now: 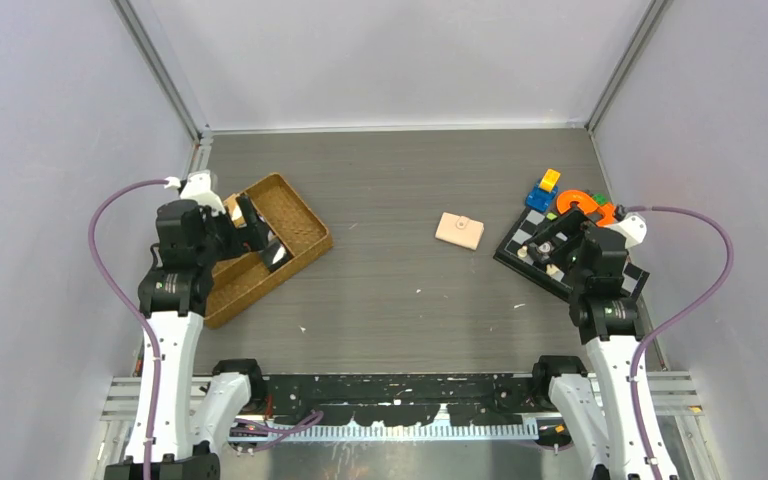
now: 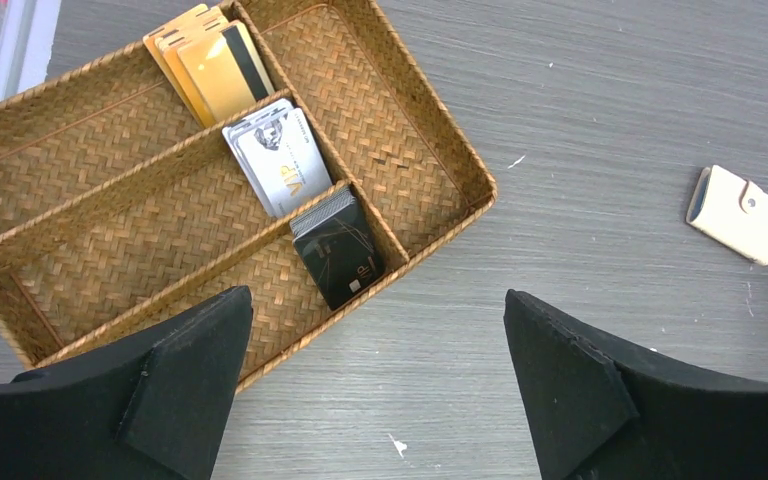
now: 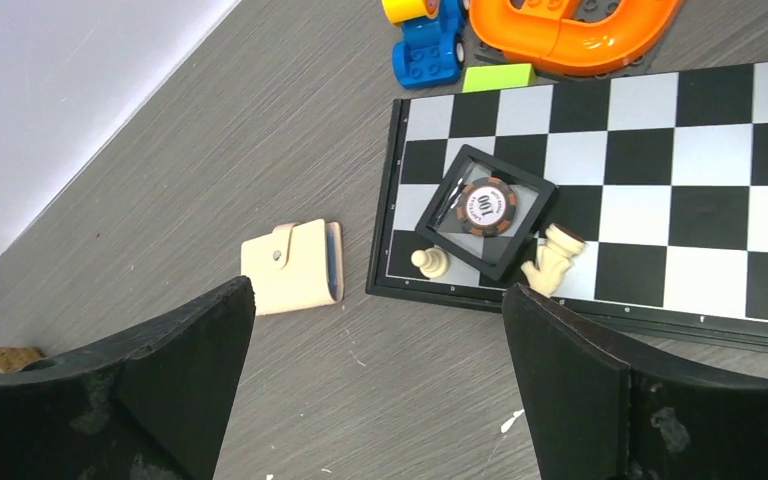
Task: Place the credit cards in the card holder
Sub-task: Open the card holder at the center of the board.
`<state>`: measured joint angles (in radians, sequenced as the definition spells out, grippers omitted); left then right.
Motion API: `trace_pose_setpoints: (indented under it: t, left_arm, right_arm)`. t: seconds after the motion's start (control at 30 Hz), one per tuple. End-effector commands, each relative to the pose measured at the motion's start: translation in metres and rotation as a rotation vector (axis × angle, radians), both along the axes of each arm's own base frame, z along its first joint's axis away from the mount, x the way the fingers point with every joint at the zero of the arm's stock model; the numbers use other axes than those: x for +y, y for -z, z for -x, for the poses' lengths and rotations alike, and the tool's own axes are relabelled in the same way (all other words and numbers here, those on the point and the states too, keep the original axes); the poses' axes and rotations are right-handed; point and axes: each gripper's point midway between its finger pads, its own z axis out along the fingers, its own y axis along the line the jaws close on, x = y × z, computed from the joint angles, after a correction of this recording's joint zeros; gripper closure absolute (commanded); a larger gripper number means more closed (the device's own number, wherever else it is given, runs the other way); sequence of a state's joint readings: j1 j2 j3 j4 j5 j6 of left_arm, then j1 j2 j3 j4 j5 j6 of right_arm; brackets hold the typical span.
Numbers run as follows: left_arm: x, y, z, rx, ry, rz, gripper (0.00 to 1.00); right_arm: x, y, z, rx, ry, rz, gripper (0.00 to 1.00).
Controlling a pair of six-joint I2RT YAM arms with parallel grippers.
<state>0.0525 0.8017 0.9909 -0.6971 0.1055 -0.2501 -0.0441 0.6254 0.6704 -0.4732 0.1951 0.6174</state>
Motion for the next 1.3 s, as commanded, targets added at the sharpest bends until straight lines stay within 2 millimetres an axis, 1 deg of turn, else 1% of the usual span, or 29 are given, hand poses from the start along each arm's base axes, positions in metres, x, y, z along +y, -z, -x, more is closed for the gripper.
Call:
trace_pose_setpoints:
  t: [0.0, 0.1, 0.17, 0.27, 0.3, 0.37, 0.47, 0.53, 0.57, 0.63, 0.67, 0.7, 0.73, 0.83, 0.9, 0.97, 1.07, 1.27]
  left_arm:
    - [-0.001, -0.015, -0.006, -0.051, 0.018, -0.015, 0.00]
    - [0.002, -0.004, -0.007, -0.030, -0.013, -0.001, 0.00]
    - [0.003, 0.007, -0.007, -0.001, -0.027, 0.005, 0.00]
    - [0.000, 0.017, -0.005, 0.038, -0.017, 0.002, 0.00]
    - [-0.005, 0.016, -0.004, 0.040, 0.008, 0.011, 0.00]
    - [-0.015, 0.013, -0.004, 0.026, 0.056, 0.029, 0.00]
    - [-0.025, 0.011, -0.003, 0.015, 0.097, 0.036, 0.00]
    - [-0.038, 0.007, -0.002, 0.016, 0.147, 0.043, 0.00]
    - [-0.045, 0.004, -0.002, 0.014, 0.175, 0.050, 0.00]
    - [-0.066, -0.003, -0.003, 0.015, 0.250, 0.058, 0.00]
    - [-0.072, -0.002, -0.005, 0.023, 0.269, 0.056, 0.00]
    - [-0.084, -0.003, -0.007, 0.029, 0.310, 0.047, 0.00]
    - [-0.093, -0.003, -0.010, 0.037, 0.341, 0.040, 0.00]
    - [-0.116, 0.003, -0.016, 0.056, 0.436, 0.065, 0.00]
    - [-0.125, 0.011, -0.016, 0.083, 0.484, 0.084, 0.00]
    - [-0.125, 0.022, -0.014, 0.118, 0.502, 0.072, 0.00]
    - [-0.120, 0.036, -0.011, 0.162, 0.496, 0.042, 0.00]
    - [-0.122, 0.036, -0.008, 0.165, 0.514, 0.048, 0.00]
  right_arm:
    - [0.011, -0.023, -0.016, -0.067, -0.075, 0.000, 0.01]
    - [0.018, -0.017, -0.022, -0.050, -0.122, -0.011, 0.01]
    - [0.019, -0.012, -0.024, -0.030, -0.131, -0.013, 0.01]
    - [0.025, -0.009, -0.026, -0.009, -0.165, -0.021, 0.01]
    - [0.028, -0.008, -0.026, -0.003, -0.181, -0.027, 0.01]
    - [0.041, -0.005, -0.027, 0.013, -0.249, -0.056, 0.01]
    - [0.055, 0.004, -0.030, 0.064, -0.309, -0.078, 0.03]
    - [0.064, 0.012, -0.032, 0.106, -0.346, -0.091, 0.07]
    - [0.075, 0.016, -0.032, 0.130, -0.389, -0.099, 0.07]
    - [0.088, 0.024, -0.034, 0.168, -0.434, -0.113, 0.10]
    - [0.094, 0.029, -0.035, 0.192, -0.454, -0.113, 0.12]
    - [0.099, 0.034, -0.036, 0.216, -0.469, -0.110, 0.13]
    - [0.102, 0.043, -0.037, 0.254, -0.469, -0.100, 0.14]
    - [0.116, 0.058, -0.043, 0.313, -0.495, -0.093, 0.20]
    - [0.123, 0.069, -0.050, 0.335, -0.500, -0.105, 0.22]
    - [0.126, 0.078, -0.060, 0.352, -0.499, -0.109, 0.24]
    - [0.127, 0.090, -0.076, 0.388, -0.500, -0.093, 0.27]
    - [0.124, 0.111, -0.103, 0.442, -0.485, -0.037, 0.30]
